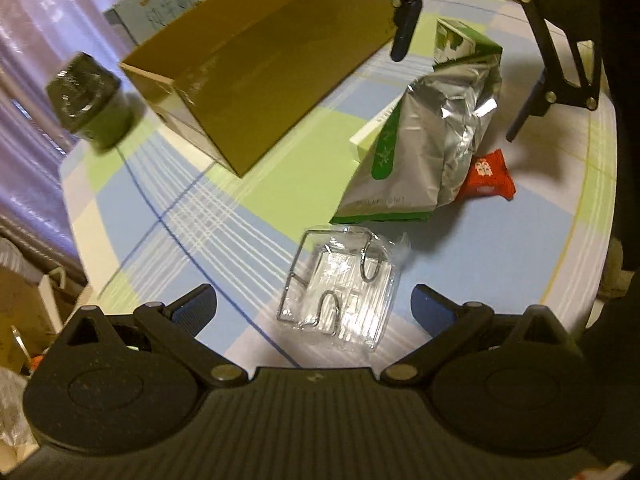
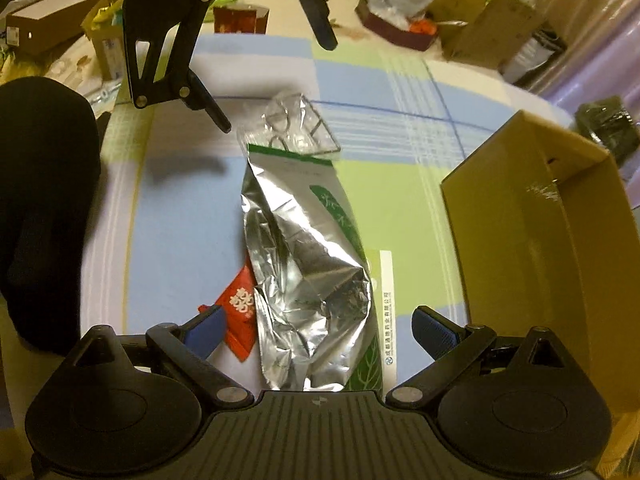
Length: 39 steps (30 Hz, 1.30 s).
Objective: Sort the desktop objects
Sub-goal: 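Move the right tool to the silver foil bag while the left tool approaches the clear blister pack, then grasp the silver foil bag with the right tool while the left tool grasps the clear blister pack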
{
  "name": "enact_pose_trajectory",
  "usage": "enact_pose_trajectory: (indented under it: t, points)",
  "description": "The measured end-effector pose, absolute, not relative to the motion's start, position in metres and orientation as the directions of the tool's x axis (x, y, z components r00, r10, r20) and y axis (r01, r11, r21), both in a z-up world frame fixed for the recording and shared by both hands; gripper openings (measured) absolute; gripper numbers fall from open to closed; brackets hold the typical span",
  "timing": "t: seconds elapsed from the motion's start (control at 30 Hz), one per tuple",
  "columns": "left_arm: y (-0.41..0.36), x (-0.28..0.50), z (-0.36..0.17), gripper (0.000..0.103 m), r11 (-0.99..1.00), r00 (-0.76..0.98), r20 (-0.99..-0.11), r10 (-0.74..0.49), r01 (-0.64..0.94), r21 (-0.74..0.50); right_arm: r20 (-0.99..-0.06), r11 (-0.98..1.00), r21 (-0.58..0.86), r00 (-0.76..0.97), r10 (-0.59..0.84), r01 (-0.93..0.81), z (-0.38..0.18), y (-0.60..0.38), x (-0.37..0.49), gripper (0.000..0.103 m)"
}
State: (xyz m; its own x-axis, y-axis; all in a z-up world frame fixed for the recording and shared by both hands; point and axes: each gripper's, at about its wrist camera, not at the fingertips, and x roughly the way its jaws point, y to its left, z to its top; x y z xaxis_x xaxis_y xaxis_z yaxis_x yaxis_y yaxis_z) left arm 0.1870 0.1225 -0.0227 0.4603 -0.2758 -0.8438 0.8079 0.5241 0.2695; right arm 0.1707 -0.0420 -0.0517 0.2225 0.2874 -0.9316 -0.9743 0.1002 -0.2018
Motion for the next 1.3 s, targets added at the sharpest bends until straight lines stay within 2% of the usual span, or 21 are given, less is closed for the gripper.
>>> enact_pose_trajectory:
  t: [0.2, 0.3, 0.47, 0.7, 0.8, 0.83, 0.9, 1.3]
  points:
    - [0.113, 0.201, -0.038, 0.099, 0.458, 0.400, -0.868, -0.295, 0.856, 0.240, -0.948, 0.090, -0.153, 0.172, 0.267, -0.984, -0.063, -0.037, 0.179, 0.093]
    - [0.109, 0.212, -0.046, 0.094, 0.458, 0.351, -0.887, -0.301, 0.869, 0.189, -0.948, 0.094, -0.130, 0.152, 0.280, -0.987, -0.065, -0.039, 0.182, 0.085]
    - [0.107, 0.222, -0.056, 0.092, 0.463, 0.309, -0.897, -0.315, 0.875, 0.139, -0.948, 0.097, -0.108, 0.132, 0.290, -0.989, -0.066, -0.040, 0.189, 0.072]
    - [0.110, 0.231, -0.062, 0.072, 0.473, 0.253, -0.908, -0.334, 0.878, 0.071, -0.946, 0.110, -0.085, 0.115, 0.304, -0.990, -0.061, -0.043, 0.193, 0.061]
    - [0.109, 0.233, -0.062, 0.067, 0.477, 0.239, -0.911, -0.335, 0.877, 0.054, -0.944, 0.115, -0.078, 0.110, 0.310, -0.990, -0.060, -0.045, 0.195, 0.059]
    - [0.109, 0.233, -0.061, 0.058, 0.476, 0.238, -0.911, -0.338, 0.878, 0.053, -0.944, 0.112, -0.081, 0.112, 0.310, -0.990, -0.060, -0.045, 0.194, 0.059]
    - [0.111, 0.234, -0.056, 0.051, 0.484, 0.232, -0.905, -0.355, 0.874, 0.034, -0.944, 0.112, -0.084, 0.115, 0.309, -0.990, -0.060, -0.044, 0.193, 0.059]
    - [0.113, 0.242, -0.058, 0.051, 0.557, 0.220, -0.893, -0.393, 0.830, -0.041, -0.943, 0.114, -0.091, 0.122, 0.310, -0.989, -0.061, -0.043, 0.192, 0.062]
